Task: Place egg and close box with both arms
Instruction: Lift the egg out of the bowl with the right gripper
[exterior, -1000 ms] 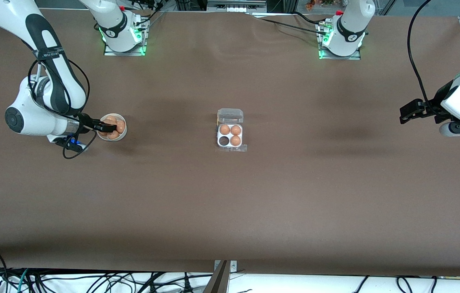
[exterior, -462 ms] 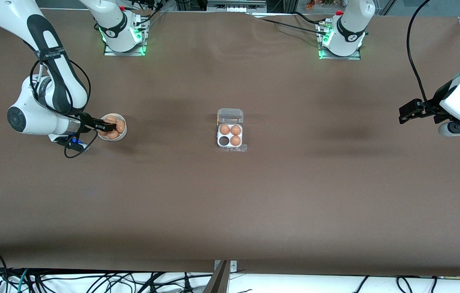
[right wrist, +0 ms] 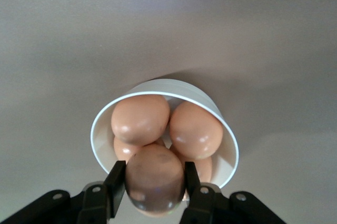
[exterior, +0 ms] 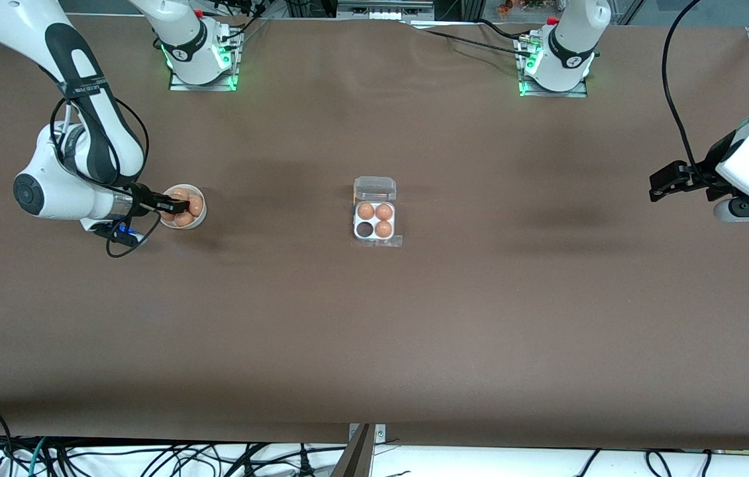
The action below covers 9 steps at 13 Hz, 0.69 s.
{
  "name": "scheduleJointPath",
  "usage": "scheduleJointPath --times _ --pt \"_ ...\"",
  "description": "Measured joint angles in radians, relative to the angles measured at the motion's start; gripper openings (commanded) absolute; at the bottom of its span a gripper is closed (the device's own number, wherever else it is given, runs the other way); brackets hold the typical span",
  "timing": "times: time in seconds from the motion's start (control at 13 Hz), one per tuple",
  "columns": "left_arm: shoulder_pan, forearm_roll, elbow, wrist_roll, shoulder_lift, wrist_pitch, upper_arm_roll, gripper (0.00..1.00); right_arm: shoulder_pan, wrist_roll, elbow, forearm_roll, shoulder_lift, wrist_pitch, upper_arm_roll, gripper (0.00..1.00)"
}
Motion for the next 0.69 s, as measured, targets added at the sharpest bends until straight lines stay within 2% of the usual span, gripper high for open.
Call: scheduleJointPath --times 0.31,0.69 --pt "0.0 0.0 0.0 0.0 0.0 0.0 -0.007 1.0 0.001 0.0 0.028 0.0 -0.03 -0.047 0.013 0.0" --pt "0.0 0.0 0.001 -0.001 0.0 0.0 -0.013 1.0 0.001 0.006 0.161 -0.041 -0.103 -0.243 0.01 0.0"
